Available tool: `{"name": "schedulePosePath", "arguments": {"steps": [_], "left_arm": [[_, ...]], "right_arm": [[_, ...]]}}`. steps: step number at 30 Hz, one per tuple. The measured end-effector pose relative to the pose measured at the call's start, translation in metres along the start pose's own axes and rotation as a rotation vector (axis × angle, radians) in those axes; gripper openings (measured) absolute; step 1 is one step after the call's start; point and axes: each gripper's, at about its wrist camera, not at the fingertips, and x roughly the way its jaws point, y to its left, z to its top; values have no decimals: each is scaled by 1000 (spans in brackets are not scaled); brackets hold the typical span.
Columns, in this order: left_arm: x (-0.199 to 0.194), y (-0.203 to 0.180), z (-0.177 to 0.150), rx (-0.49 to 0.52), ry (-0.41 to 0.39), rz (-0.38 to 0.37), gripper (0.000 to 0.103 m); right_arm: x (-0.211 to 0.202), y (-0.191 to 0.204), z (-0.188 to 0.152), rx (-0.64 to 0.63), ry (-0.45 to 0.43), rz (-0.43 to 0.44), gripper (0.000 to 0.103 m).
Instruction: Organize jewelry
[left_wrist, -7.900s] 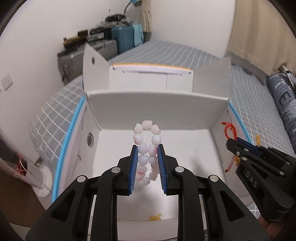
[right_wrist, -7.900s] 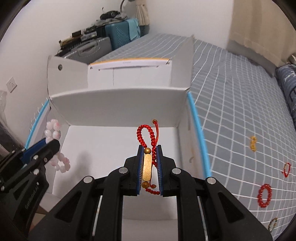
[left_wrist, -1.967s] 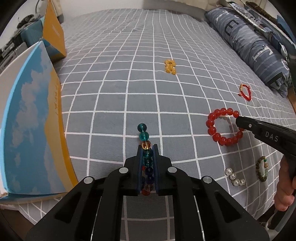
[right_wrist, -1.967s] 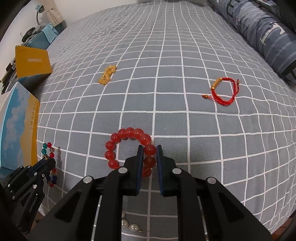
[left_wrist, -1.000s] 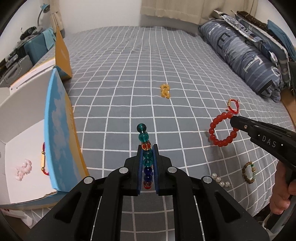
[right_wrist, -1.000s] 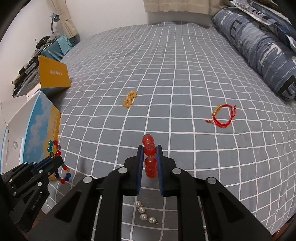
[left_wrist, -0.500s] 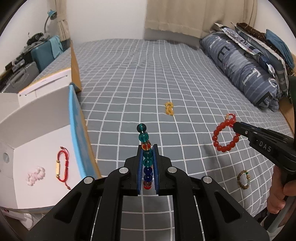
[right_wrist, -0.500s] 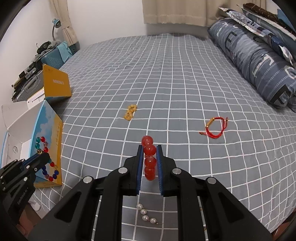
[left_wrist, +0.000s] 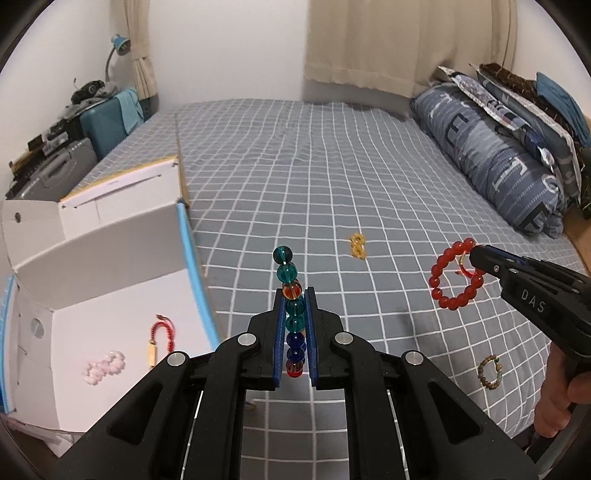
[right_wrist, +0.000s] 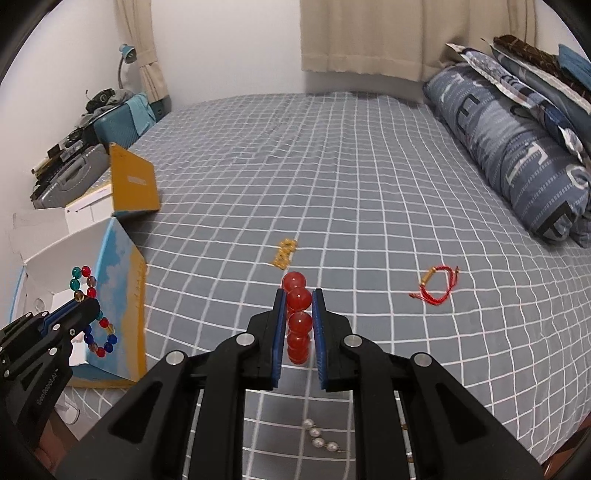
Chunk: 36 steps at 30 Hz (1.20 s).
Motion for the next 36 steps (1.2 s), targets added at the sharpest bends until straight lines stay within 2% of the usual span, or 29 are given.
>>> {"name": "schedulePosePath", "arguments": {"steps": [10,21,29,36], "left_arm": [[-35,39,-1,-38,-46,57,9],[-61,98,-7,-114,-71,125,9],[-80,144,-13,-177,-99,183,9],[-80,179,-25,-221,-85,233,9]], "right_arm": [[-20,51,15,-55,-43,41,13],[-30,127,20,-132,-82,113,13],[-41,175,21,-180,-122,187,13],[-33,224,18,-239,-117,256,13]]}}
